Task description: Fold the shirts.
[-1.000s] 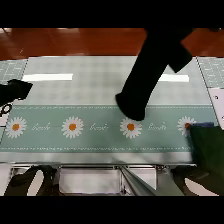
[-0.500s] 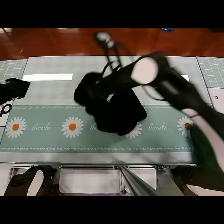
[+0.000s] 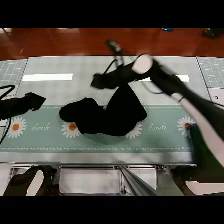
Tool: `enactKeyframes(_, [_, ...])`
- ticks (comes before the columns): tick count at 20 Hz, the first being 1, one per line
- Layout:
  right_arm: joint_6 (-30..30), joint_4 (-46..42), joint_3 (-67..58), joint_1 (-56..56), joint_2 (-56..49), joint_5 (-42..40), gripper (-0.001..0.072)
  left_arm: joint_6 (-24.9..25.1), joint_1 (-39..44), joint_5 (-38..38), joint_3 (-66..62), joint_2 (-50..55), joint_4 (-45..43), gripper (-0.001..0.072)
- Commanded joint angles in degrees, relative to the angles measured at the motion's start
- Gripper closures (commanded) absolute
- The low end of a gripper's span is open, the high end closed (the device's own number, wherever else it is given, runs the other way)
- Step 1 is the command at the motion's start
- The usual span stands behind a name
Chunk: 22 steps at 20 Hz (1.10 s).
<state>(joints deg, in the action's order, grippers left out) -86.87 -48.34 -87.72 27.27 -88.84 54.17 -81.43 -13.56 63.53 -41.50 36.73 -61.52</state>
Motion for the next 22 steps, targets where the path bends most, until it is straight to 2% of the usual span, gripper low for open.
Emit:
enactKeyframes(1, [1.09, -7.41, 1.07, -16.57, 10.12, 13.66, 0.0305, -0.92, -0.98, 14.86, 1.05, 2.82, 0.72, 0.0201])
enactKeyframes(2, [0.92, -11.8, 3.96, -20.9, 14.08, 16.06, 0.0305, -0.94, -0.98, 15.96, 2.38, 3.5, 0.72, 0.02])
enactKeyframes(4, [0.98, -16.39, 14.58, -29.31, 22.8, 17.27, 0.0305, -1.9, -1.07, 12.39, 6.78, 5.18, 1.49, 0.0201])
enactKeyframes(8, [5.33, -13.77, 39.8, -45.18, 39.1, 14.86, 0.0305, -1.05, -1.05, 6.43, 12.04, 15.45, 12.96, 0.02])
enactKeyframes(10, [8.96, -10.25, 48.35, -51.41, 44.63, 15.41, 0.0305, 3.41, -1.05, 3.67, 12.09, 21.66, 20.79, 0.02])
enactKeyframes(13, [10.25, -8.35, 56.37, -55.41, 49.37, 15.76, 0.0306, 5.95, 0.2, -1.49, 12.07, 29.4, 27.74, 0.02])
enactKeyframes(18, [10.21, -4.02, 64.41, -55.36, 49.83, 14.86, 0.0308, 7.93, 2.89, -9.11, 9.81, 37.4, 27.76, 0.0201])
enactKeyframes(19, [10.23, -2.25, 65.72, -55.23, 49.83, 14.82, 0.0309, 8.48, 2.73, -9.79, 8.76, 37.38, 27.76, 0.0223])
enactKeyframes(20, [10.23, -1.55, 66.55, -54.6, 49.83, 14.82, 0.0309, 9.68, 2.51, -9.7, 7.52, 37.35, 27.74, 0.0392])
enactKeyframes(21, [10.21, -1.57, 67.1, -53.13, 49.81, 14.64, 0.0309, 11.8, 2.51, -9.53, 6.16, 37.24, 27.74, 0.0636])
enactKeyframes(22, [9.97, -1.57, 67.34, -51.28, 49.7, 13.81, 0.0309, 13.49, 2.56, -9.4, 4.85, 37.13, 27.74, 0.0689])
